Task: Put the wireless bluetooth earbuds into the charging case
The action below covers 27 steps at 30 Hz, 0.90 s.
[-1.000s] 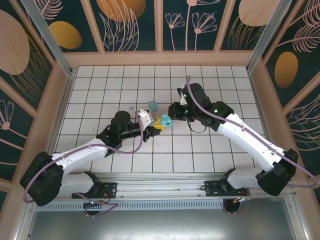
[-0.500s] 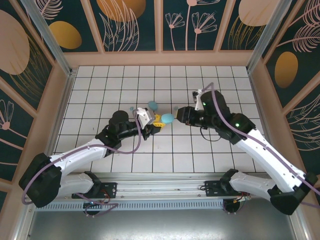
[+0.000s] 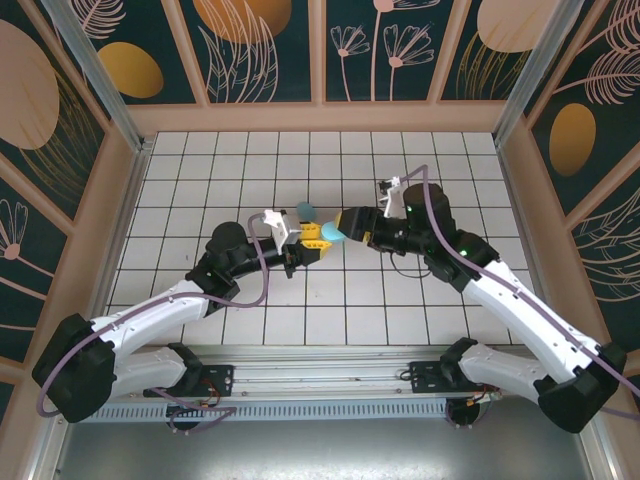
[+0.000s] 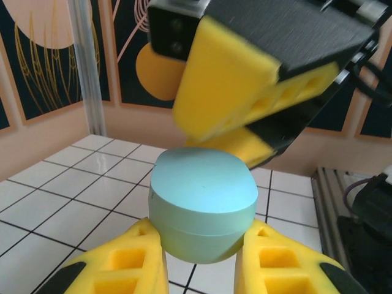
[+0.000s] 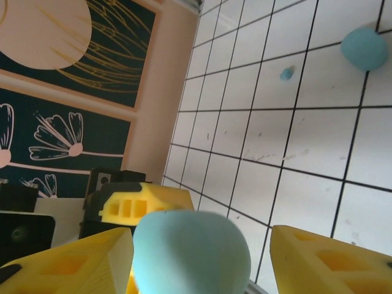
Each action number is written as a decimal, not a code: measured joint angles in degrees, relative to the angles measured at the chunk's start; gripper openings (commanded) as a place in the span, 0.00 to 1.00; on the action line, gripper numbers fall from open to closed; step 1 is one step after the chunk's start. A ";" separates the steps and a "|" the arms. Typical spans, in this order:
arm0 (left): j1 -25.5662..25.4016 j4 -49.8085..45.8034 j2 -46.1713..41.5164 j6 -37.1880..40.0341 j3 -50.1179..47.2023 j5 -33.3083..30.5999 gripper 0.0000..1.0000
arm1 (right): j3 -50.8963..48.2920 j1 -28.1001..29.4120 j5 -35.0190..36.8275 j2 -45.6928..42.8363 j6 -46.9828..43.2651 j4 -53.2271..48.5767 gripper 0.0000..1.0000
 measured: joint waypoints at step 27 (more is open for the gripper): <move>-0.31 -7.54 -3.19 3.06 0.20 -14.40 0.80 | -6.16 -11.72 -7.23 1.05 1.05 10.82 0.09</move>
